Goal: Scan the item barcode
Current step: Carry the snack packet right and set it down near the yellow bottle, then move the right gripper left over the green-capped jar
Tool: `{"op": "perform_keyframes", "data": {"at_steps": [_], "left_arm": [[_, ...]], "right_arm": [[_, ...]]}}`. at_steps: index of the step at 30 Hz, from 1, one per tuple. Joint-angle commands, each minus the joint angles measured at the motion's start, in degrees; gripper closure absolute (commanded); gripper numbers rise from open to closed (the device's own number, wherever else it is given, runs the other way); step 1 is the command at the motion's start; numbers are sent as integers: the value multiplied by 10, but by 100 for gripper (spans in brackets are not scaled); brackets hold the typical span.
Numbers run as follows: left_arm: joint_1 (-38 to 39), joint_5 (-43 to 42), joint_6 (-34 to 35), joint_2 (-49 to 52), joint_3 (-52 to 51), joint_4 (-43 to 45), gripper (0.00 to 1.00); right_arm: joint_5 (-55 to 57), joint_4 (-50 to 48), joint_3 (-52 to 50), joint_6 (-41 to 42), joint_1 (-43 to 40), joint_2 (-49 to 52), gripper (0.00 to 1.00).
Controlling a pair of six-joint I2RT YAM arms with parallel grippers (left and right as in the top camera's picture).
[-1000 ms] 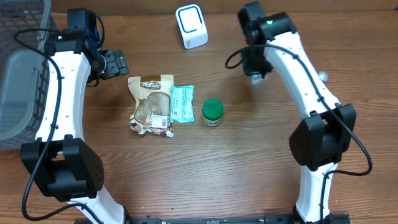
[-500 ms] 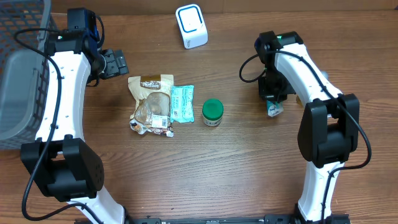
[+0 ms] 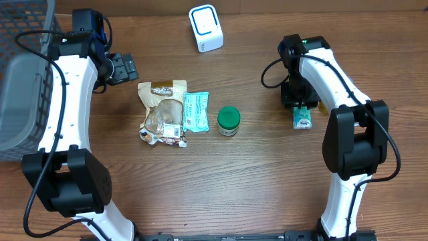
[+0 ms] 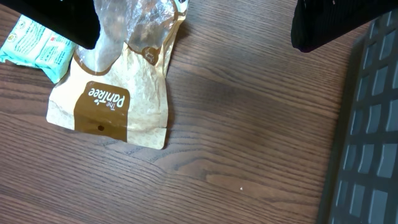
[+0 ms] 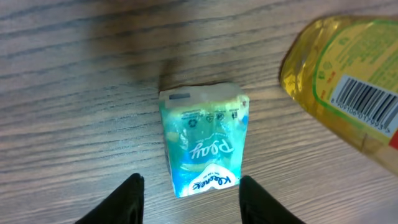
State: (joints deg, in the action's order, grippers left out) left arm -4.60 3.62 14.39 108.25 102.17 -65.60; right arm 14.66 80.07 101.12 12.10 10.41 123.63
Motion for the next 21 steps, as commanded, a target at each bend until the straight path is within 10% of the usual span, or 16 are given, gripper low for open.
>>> {"op": "perform_keyframes", "data": {"at_steps": [1,7,10,21], "left_arm": [[1,-2,-11,-2,9,0,0],[1,-2,-11,-2,9,0,1],[1,-2,-11,-2,9,0,0],[1,-2,-11,-2,9,0,0]], "right_arm": [[5,-12,-3,4,-3,-3,50],[-188,-69,-3,3,1,-3,40],[-294,-127,-3,3,2,-3,0],[-393,-208,30,147,8,-9,7]]}}
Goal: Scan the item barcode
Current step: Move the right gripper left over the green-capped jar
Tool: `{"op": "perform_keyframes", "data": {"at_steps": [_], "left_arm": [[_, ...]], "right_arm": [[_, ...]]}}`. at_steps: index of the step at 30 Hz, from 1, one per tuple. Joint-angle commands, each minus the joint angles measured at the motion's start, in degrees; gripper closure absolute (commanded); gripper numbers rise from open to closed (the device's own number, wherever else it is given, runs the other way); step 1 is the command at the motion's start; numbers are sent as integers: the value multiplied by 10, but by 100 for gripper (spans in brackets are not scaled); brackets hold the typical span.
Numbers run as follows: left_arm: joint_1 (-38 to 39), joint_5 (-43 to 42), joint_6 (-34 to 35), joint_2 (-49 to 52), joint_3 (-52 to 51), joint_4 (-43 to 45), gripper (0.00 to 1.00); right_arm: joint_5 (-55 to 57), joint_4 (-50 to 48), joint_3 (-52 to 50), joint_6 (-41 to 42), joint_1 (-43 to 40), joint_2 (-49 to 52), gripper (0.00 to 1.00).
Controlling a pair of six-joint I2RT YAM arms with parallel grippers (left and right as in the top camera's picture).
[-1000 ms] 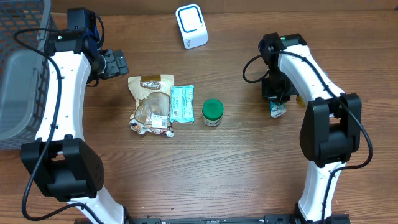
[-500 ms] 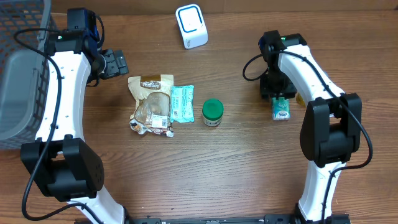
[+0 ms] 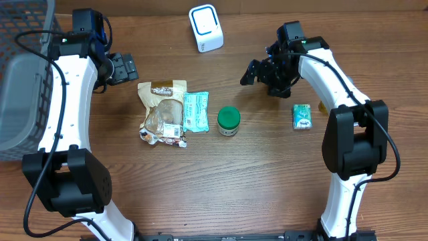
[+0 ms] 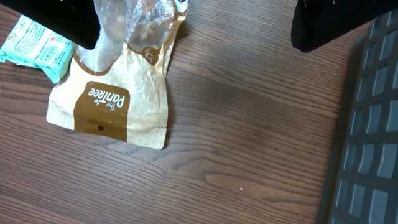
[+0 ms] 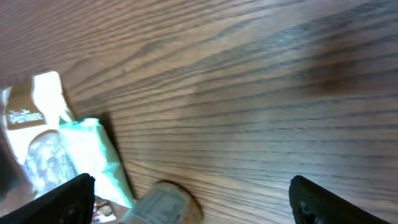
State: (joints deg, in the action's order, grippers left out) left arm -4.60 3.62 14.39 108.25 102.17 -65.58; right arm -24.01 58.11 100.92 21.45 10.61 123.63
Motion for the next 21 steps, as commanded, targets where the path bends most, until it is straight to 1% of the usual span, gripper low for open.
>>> {"op": "perform_keyframes", "data": {"at_steps": [1,3,5,8,10,12,14,18,21], "left_arm": [[1,-2,-11,-2,9,0,0],[1,-2,-11,-2,9,0,1],[1,-2,-11,-2,9,0,0],[1,-2,-11,-2,9,0,0],[1,-2,-11,-2,9,0,1],[1,-2,-11,-2,9,0,0],[1,-2,-11,-2,9,0,0],[1,-2,-11,-2,9,0,0],[1,-2,-11,-2,9,0,1]], "right_arm": [[12,33,56,54,9,-12,7],[58,74,99,56,16,-18,6],[107,120,135,56,26,-24,0],[158,164,157,55,55,-28,0],[159,159,156,43,66,-28,0],[159,130,156,38,74,-28,0],[154,127,156,38,77,-28,0],[103,125,156,39,78,-28,0],[98,124,156,41,82,-28,0]]}}
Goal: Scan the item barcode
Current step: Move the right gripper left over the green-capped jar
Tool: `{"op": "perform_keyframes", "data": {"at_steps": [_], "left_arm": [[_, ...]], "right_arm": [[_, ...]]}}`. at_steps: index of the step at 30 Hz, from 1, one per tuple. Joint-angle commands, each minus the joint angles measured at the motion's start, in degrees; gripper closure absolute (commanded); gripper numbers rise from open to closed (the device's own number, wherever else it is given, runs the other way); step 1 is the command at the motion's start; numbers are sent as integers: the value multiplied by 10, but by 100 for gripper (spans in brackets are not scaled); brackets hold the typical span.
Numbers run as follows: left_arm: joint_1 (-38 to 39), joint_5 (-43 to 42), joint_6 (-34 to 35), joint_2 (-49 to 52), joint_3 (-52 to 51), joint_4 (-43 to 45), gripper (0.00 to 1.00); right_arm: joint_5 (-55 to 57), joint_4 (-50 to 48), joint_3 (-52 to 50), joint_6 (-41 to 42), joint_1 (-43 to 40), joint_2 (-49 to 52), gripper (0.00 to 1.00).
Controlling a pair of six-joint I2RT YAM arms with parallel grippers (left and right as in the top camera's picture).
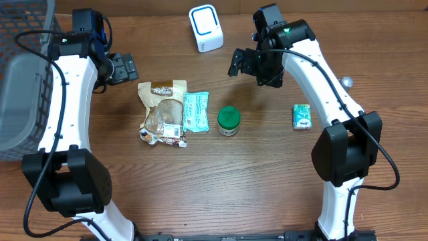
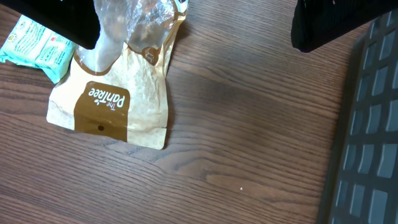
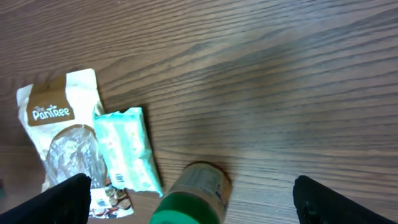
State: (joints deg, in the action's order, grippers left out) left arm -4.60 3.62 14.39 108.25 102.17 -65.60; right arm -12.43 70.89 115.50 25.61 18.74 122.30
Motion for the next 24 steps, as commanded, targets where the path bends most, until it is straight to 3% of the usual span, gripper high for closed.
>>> {"op": "perform_keyframes", "data": {"at_steps": [1,3,9,24], "left_arm": [[1,-2,-11,-2,9,0,1],[1,-2,-11,-2,9,0,0],[1,-2,-11,-2,9,0,1],[1,-2,-11,-2,9,0,0]], "right_arm": [[-17,-3,10,-1,7,-14,0],[-15,-1,10,3,20,-14,0],[162,66,6,128,82,-14,0],[197,51,-84,182,180,-14,0]]}}
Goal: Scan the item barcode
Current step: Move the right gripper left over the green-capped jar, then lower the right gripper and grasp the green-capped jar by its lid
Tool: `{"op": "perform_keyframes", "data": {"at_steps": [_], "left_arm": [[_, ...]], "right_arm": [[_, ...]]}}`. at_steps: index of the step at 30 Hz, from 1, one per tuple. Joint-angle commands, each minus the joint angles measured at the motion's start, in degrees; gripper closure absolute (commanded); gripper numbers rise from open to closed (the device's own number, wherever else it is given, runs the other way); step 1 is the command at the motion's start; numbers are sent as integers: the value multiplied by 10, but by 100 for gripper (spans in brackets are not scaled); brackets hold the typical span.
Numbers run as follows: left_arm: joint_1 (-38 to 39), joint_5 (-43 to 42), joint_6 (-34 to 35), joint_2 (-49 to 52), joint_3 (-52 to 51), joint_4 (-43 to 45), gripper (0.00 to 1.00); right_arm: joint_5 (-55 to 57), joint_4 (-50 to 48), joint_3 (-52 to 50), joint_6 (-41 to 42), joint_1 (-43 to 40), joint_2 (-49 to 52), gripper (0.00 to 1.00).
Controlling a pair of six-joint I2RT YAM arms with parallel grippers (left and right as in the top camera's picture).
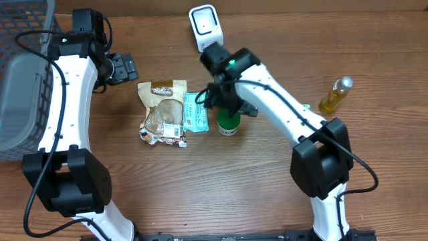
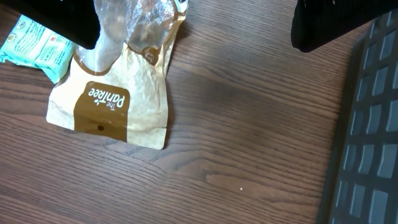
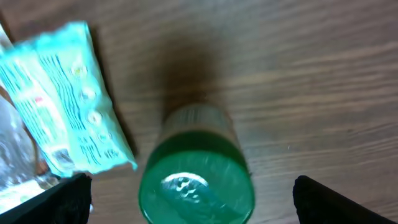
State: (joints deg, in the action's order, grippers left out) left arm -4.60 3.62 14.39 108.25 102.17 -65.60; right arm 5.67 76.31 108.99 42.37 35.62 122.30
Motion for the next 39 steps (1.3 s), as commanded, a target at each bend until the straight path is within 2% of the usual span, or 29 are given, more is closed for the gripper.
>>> {"op": "perform_keyframes", "data": {"at_steps": [1,9,24,26,27,31,35,39], "left_arm": [[1,-2,-11,-2,9,0,1],[1,-2,-11,-2,9,0,1],[1,-2,-11,-2,9,0,0],[1,-2,-11,-2,9,0,1],[1,-2,-11,-2,9,0,1],[1,-2,-11,-2,9,0,0],[1,-2,-11,-2,9,0,1],[1,-2,-11,-2,9,0,0]], "right_arm": [[16,-4,-31,15,18,-14,0],[25,-41,-94,28,23,-14,0],[20,-85,-94,25,11,-14,0],[12,-86,-94,27,10,-14,7],[10,-85,-94,27,10,-14,7],[7,-83,-94,61,10,-14,8],[7,-84,-94,129,10,-14,9],[7,-86,-94,134,10,-14,13]]}}
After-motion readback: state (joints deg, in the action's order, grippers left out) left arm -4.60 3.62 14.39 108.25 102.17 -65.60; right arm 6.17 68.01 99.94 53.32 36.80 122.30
